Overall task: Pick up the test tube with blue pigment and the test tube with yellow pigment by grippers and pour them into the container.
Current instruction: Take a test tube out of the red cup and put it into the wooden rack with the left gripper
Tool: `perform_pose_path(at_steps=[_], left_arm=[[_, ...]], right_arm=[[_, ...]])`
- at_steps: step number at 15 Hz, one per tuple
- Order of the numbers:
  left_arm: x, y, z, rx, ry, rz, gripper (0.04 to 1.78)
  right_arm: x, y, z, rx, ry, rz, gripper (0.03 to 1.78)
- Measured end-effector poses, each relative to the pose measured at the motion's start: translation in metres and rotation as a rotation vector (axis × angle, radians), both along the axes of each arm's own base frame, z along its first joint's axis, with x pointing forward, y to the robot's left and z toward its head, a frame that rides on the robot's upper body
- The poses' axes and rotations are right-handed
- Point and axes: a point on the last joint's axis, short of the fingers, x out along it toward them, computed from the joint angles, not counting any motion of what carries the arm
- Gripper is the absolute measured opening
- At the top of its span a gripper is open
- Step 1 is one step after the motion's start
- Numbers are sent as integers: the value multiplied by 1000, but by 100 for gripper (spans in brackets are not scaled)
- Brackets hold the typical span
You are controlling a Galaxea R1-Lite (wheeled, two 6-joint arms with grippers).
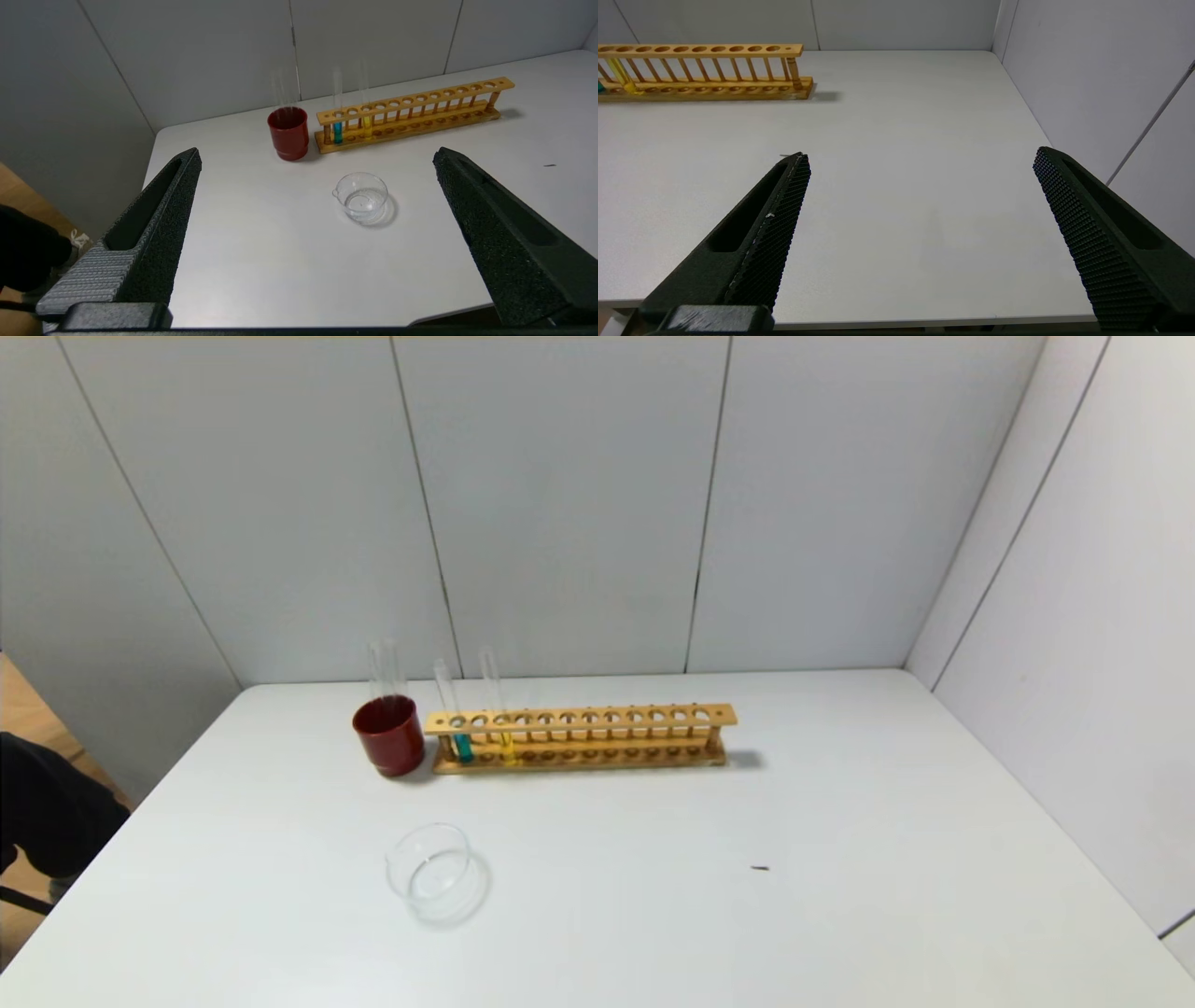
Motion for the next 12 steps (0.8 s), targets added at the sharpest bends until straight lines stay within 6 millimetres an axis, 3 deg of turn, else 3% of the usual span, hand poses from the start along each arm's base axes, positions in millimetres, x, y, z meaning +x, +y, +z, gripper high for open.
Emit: perform_pose_path(at_steps=[3, 6, 9, 12], left_arm=[[44, -3, 38, 8, 40, -117, 175], [97, -5, 51, 2, 64, -214, 175], [146, -7, 44, -17, 117, -285, 175], [192, -11, 25, -58, 171, -307, 175]], right_arm=[[0, 0, 0, 0, 0, 0, 175], [0, 0, 0, 0, 0, 0, 175], [0, 0, 0, 0, 0, 0, 175], [0, 0, 0, 0, 0, 0, 175]])
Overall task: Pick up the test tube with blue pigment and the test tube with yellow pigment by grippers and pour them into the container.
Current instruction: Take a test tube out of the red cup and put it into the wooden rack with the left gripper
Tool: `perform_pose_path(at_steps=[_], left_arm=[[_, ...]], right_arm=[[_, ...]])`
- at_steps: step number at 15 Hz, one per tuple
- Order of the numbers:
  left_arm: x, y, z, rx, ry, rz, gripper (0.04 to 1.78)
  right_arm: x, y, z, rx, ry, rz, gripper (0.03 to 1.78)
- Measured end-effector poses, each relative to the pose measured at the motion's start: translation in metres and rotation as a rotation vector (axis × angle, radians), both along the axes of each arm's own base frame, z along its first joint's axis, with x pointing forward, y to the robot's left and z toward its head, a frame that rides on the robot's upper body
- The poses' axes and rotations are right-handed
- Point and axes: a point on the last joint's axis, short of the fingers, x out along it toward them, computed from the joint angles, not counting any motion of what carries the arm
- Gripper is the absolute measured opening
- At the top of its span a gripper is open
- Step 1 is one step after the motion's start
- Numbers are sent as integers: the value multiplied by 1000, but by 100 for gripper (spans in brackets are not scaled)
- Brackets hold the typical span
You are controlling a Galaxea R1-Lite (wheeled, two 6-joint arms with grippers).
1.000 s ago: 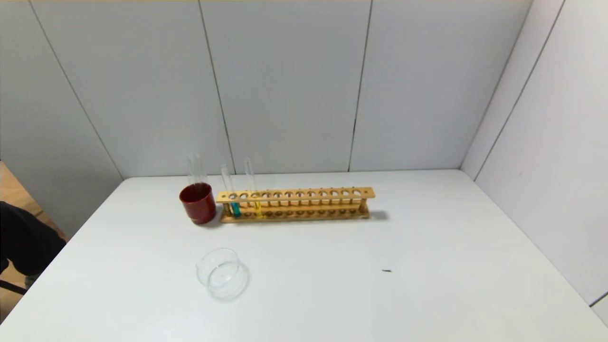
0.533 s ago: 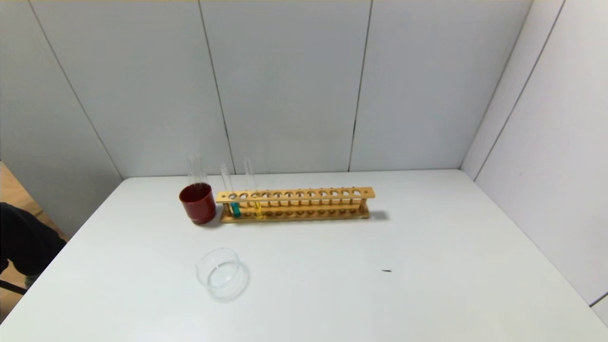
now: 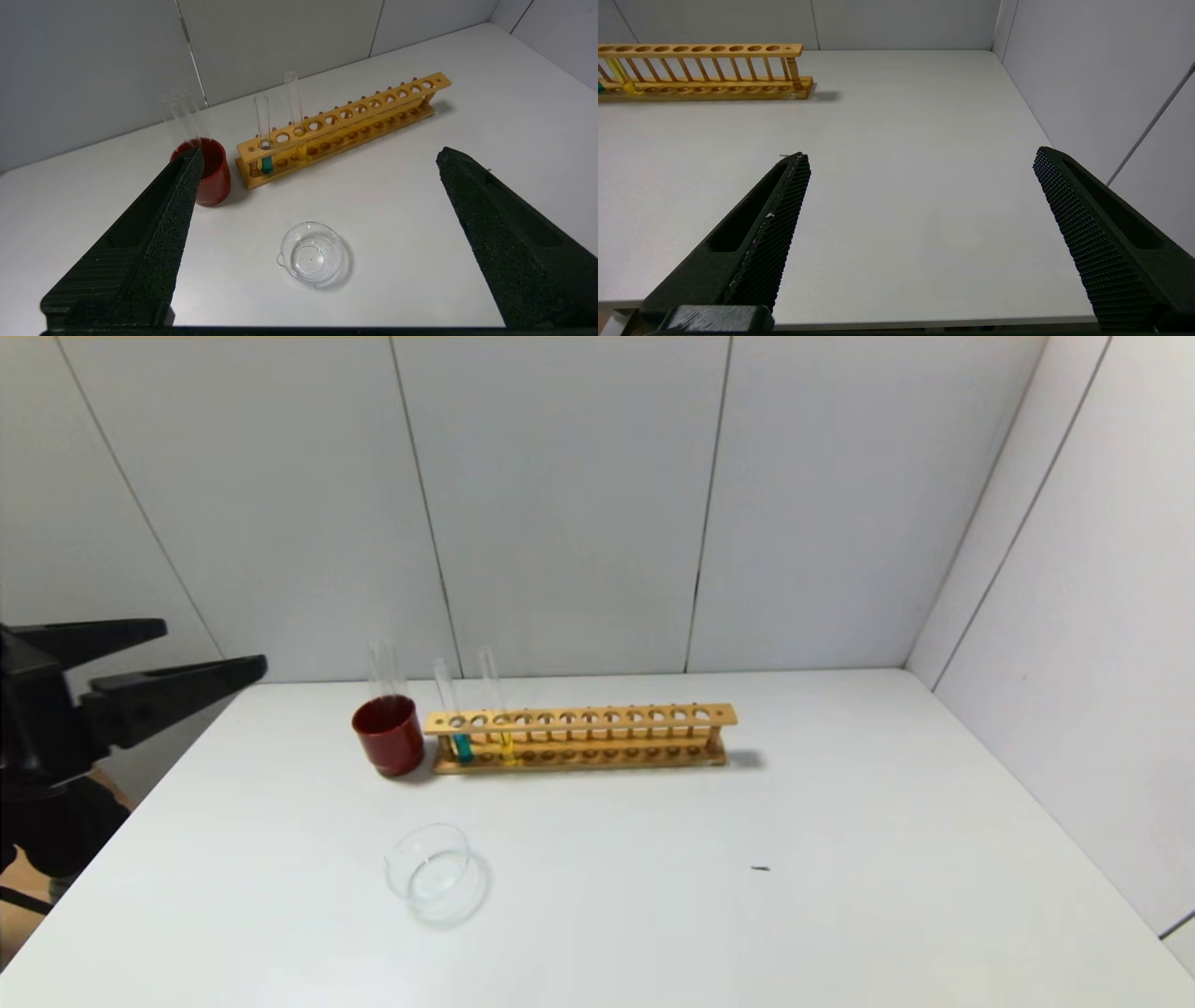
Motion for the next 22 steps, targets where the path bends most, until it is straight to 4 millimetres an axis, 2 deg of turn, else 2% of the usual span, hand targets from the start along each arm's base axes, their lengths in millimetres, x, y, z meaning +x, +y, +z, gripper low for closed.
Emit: perform_pose_path(at_steps=[5, 11, 16, 22], left_arm=[[67, -6, -41, -12, 55, -15, 175], [127, -15, -85, -12, 104, -35, 175], [160, -27, -113, -8, 116, -66, 175], [199, -32, -131, 5, 143, -36, 175]], right_arm=[[0, 0, 0, 0, 0, 0, 175], [0, 0, 0, 0, 0, 0, 175], [0, 0, 0, 0, 0, 1, 175], [0, 0, 0, 0, 0, 1, 175]])
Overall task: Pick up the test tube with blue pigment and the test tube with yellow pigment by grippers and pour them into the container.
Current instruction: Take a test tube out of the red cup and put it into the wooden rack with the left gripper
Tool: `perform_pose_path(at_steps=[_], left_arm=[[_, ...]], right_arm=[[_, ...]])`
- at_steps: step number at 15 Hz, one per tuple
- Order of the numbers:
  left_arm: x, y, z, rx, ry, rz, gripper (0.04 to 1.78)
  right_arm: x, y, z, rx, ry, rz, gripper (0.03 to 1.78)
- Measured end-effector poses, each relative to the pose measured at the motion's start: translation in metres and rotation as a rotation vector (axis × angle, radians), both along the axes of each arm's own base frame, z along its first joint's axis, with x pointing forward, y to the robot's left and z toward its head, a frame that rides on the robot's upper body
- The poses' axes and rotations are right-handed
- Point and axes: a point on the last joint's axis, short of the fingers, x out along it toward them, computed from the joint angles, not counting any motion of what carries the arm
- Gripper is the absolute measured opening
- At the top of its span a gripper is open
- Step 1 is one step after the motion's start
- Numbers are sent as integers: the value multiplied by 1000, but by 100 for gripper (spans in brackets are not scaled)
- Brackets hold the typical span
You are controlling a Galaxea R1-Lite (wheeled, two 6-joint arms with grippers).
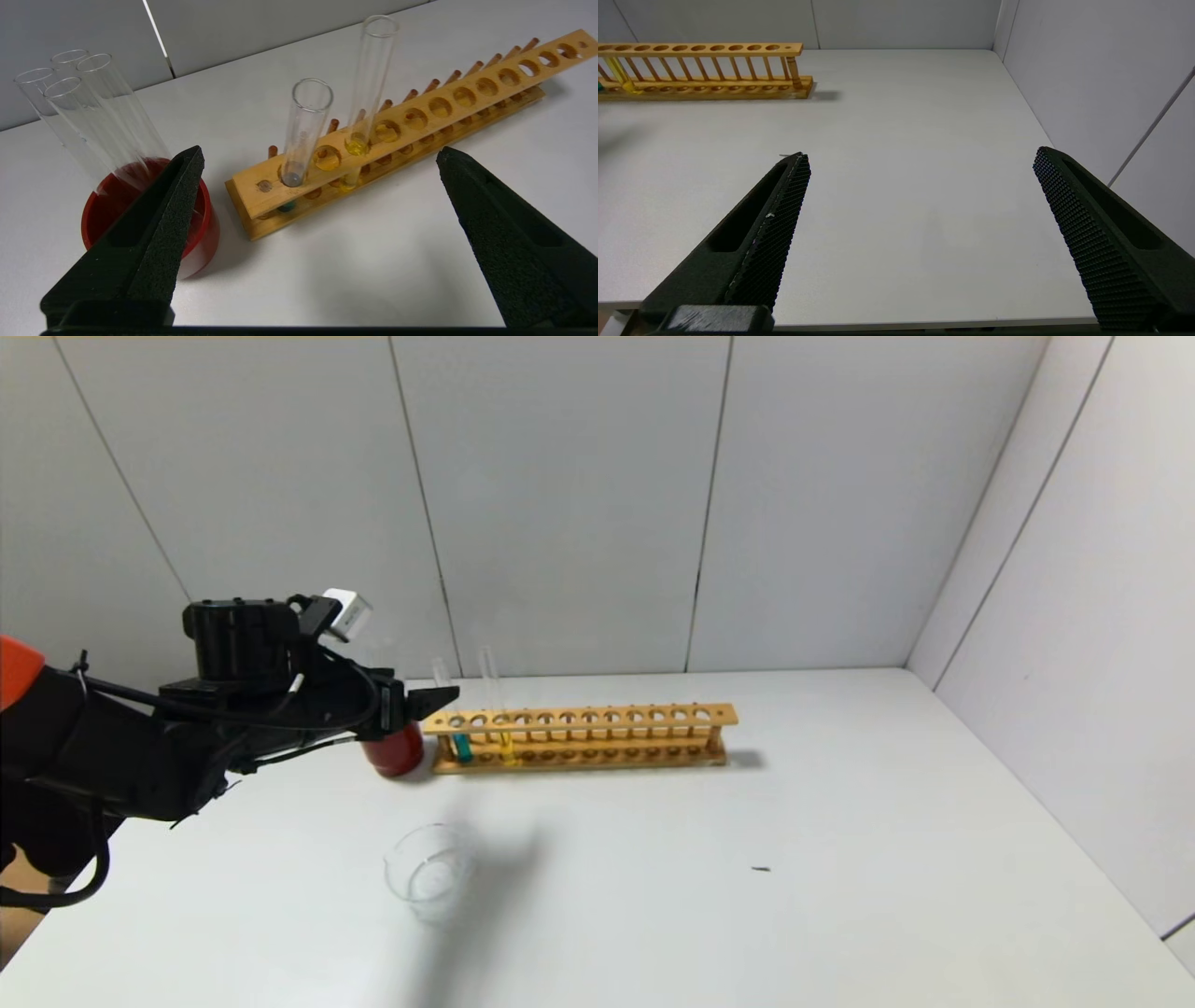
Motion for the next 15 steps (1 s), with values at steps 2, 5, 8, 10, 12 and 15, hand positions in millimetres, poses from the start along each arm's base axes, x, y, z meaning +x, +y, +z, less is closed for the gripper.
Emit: perform_pose_path(at_steps=[2, 5, 8, 10, 12, 15], left_arm=[[13, -2, -5, 1, 4, 3, 175], [29, -6, -11, 1, 3, -3, 175], [38, -11, -17, 1, 7, -14, 174], [41, -12, -22, 2, 15, -15, 164], [44, -13, -24, 2, 16, -18, 143], [48, -15, -26, 1, 14, -23, 93]], right_arm=[[0, 0, 0, 0, 0, 0, 175], [0, 0, 0, 0, 0, 0, 175], [0, 0, 0, 0, 0, 0, 175], [0, 0, 0, 0, 0, 0, 175], [0, 0, 0, 0, 0, 0, 175], [0, 0, 0, 0, 0, 0, 175]])
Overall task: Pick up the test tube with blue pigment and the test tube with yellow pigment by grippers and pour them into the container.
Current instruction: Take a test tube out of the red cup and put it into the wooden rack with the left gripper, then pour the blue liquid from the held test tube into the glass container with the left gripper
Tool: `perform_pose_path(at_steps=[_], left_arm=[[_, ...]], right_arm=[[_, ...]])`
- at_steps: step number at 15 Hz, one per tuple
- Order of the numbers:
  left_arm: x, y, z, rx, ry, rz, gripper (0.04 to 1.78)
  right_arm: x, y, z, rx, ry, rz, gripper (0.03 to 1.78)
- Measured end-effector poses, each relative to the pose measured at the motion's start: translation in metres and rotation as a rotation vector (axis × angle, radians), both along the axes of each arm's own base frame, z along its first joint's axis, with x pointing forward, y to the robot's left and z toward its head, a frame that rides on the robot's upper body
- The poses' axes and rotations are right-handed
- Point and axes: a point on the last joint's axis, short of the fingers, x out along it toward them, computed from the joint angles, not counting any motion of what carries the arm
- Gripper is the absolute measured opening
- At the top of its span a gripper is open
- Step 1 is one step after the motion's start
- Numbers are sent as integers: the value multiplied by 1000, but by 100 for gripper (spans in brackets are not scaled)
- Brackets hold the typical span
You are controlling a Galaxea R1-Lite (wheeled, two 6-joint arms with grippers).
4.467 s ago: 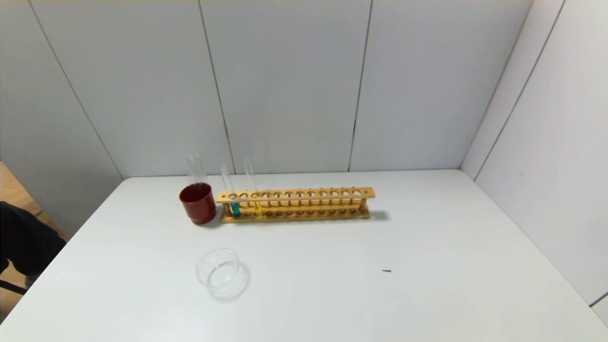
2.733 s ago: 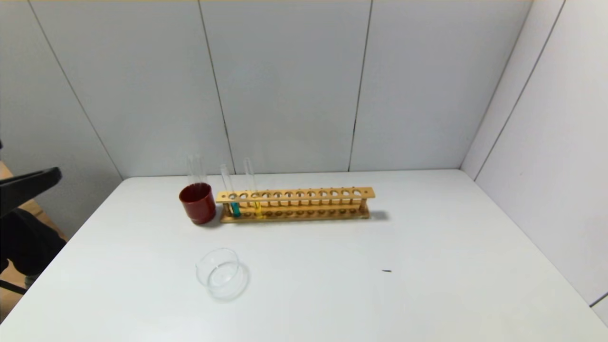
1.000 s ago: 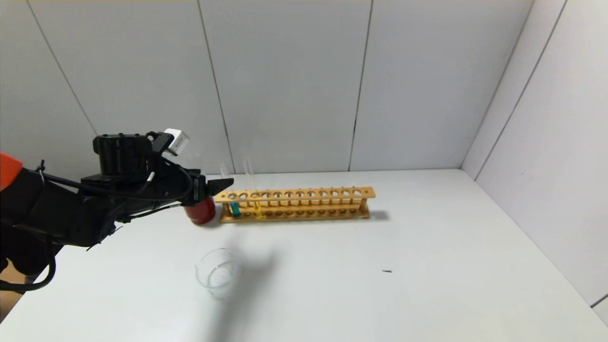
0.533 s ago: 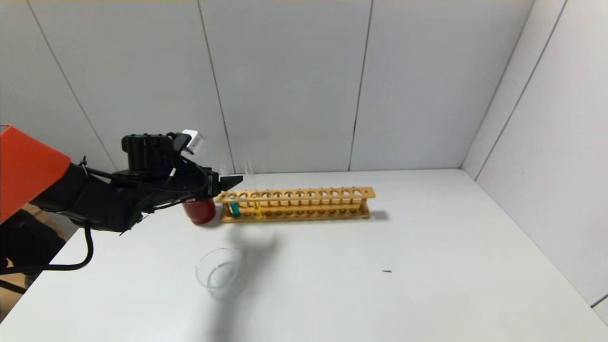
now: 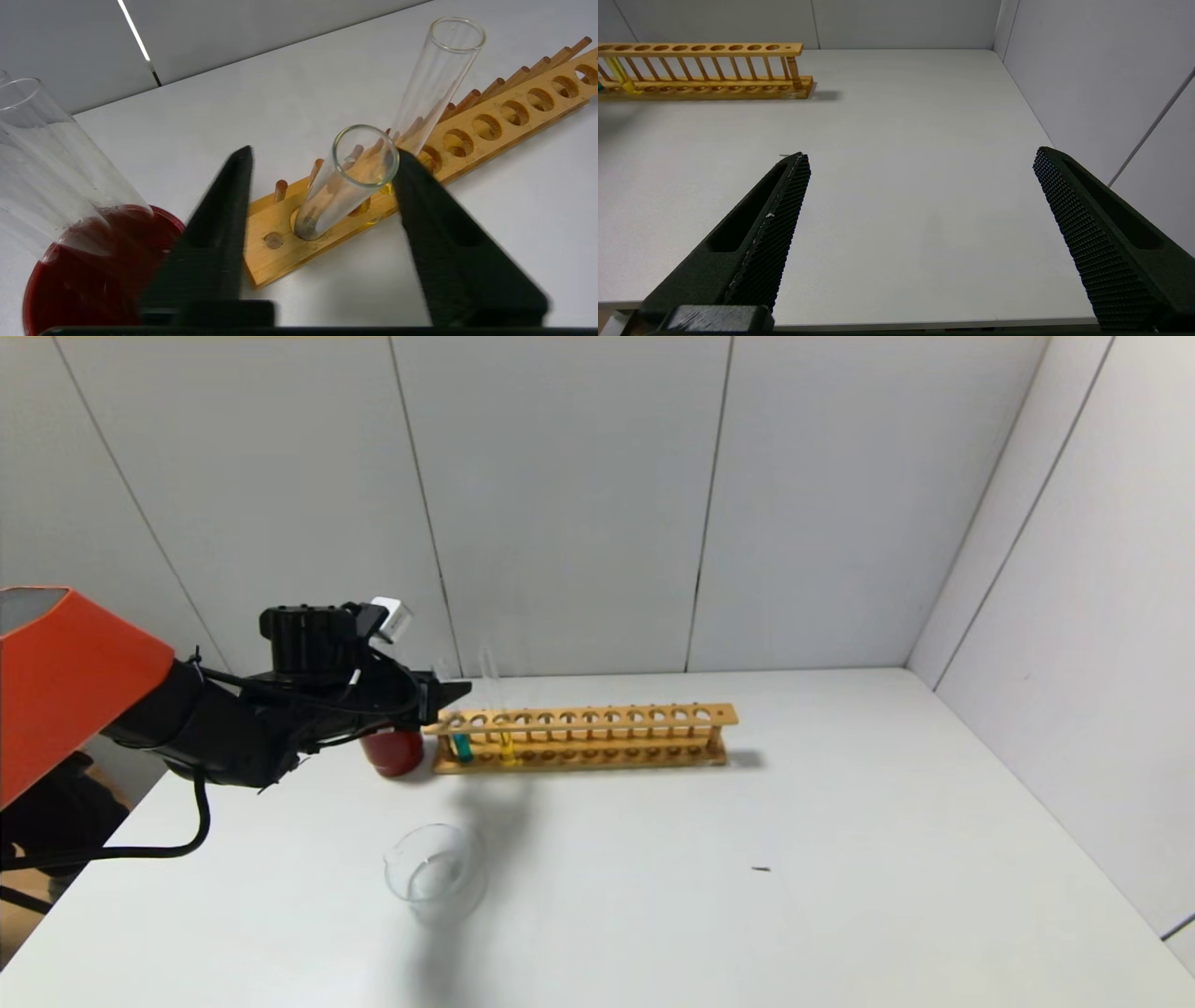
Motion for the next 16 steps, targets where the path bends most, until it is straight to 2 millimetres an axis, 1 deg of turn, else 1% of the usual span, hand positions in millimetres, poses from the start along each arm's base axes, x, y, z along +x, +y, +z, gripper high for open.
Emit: perform_pose_path(at_steps=[2, 3, 4, 10, 13, 16], left_arm=[[1, -4, -1, -2, 0, -11, 56], [1, -5, -2, -6, 4, -11, 42], [2, -6, -2, -6, 4, -9, 34], [-1, -7, 4, -7, -6, -8, 33], [-7, -6, 24, -10, -38, -3, 33], [-20, -3, 59, -11, -81, 16, 33]], right_arm=[[0, 0, 0, 0, 0, 0, 175], [0, 0, 0, 1, 0, 0, 175], [0, 0, 0, 0, 0, 0, 175], [0, 0, 0, 1, 0, 0, 175], [0, 0, 0, 0, 0, 0, 175], [0, 0, 0, 0, 0, 0, 175]])
